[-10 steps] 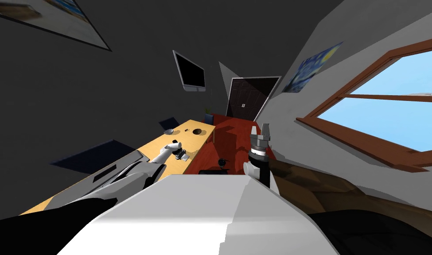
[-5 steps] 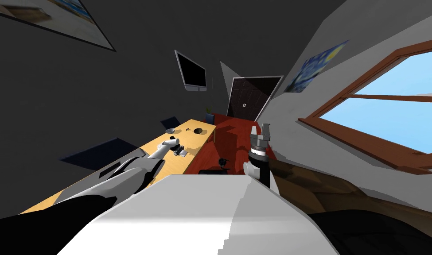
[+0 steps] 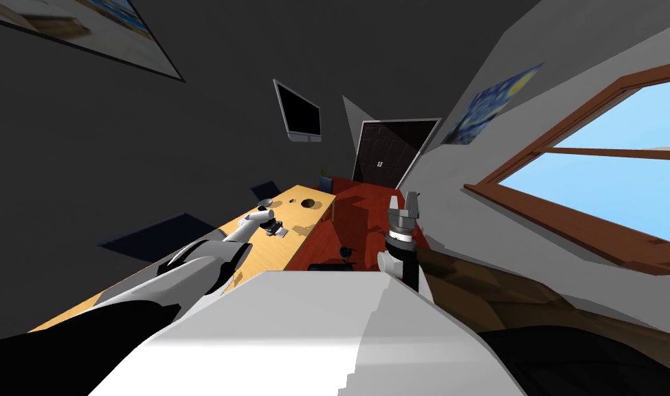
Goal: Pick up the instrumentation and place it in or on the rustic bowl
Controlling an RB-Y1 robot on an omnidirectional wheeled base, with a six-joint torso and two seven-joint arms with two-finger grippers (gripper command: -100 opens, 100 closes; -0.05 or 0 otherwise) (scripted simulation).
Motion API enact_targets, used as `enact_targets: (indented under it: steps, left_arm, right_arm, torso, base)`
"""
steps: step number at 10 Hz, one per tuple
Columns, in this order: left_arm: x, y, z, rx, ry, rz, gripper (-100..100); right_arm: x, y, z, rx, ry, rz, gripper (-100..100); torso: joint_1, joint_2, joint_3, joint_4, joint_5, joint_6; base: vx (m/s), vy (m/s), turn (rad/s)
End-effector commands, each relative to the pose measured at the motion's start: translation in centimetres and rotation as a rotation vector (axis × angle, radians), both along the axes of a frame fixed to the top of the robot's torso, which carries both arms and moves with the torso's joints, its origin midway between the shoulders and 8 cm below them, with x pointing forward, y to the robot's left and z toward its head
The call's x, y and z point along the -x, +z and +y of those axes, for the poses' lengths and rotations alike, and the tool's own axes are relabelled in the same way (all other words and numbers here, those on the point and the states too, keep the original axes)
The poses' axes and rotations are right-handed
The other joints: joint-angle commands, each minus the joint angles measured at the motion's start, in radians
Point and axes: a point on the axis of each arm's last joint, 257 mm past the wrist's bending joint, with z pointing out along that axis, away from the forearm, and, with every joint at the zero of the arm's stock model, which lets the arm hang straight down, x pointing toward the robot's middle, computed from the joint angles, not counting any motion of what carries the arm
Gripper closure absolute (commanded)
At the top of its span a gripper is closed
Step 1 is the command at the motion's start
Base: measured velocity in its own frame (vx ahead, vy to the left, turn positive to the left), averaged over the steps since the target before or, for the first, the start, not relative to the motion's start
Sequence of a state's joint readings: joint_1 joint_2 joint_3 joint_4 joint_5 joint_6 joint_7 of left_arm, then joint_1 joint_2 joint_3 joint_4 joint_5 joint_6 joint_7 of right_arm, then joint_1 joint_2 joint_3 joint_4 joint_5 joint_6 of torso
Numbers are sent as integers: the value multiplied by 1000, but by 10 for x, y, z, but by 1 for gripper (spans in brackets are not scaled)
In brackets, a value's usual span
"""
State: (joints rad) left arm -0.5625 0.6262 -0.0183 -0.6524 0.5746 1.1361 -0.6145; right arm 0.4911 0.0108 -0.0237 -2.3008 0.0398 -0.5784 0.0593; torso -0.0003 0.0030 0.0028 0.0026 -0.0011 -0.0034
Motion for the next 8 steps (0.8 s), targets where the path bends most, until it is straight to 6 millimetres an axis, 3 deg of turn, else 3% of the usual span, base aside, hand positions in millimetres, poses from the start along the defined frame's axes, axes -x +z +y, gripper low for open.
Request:
enact_targets:
  steps: [1, 4, 6, 8]
  left_arm:
    - [-10, 24, 15, 7, 46, -26, 100]
    - [-20, 60, 36, 45, 140, -59, 100]
    - [-20, 60, 36, 45, 140, -59, 100]
    - [-22, 80, 44, 84, 202, -71, 100]
  right_arm:
    - [0, 0, 0, 0, 0, 0, 0]
    - [0, 0, 0, 0, 0, 0, 0]
    - [0, 0, 0, 0, 0, 0, 0]
    - [0, 0, 0, 0, 0, 0, 0]
  torso:
    - [0, 0, 0, 0, 0, 0]
    - [-3, -3, -1, 0, -1, -1]
    - [-3, -5, -2, -1, 0, -1]
    - [-1, -1, -1, 0, 0, -2]
  base:
    - [24, -16, 35]
    - [69, -40, 30]
    - [42, -24, 10]
    - [17, -12, -7]
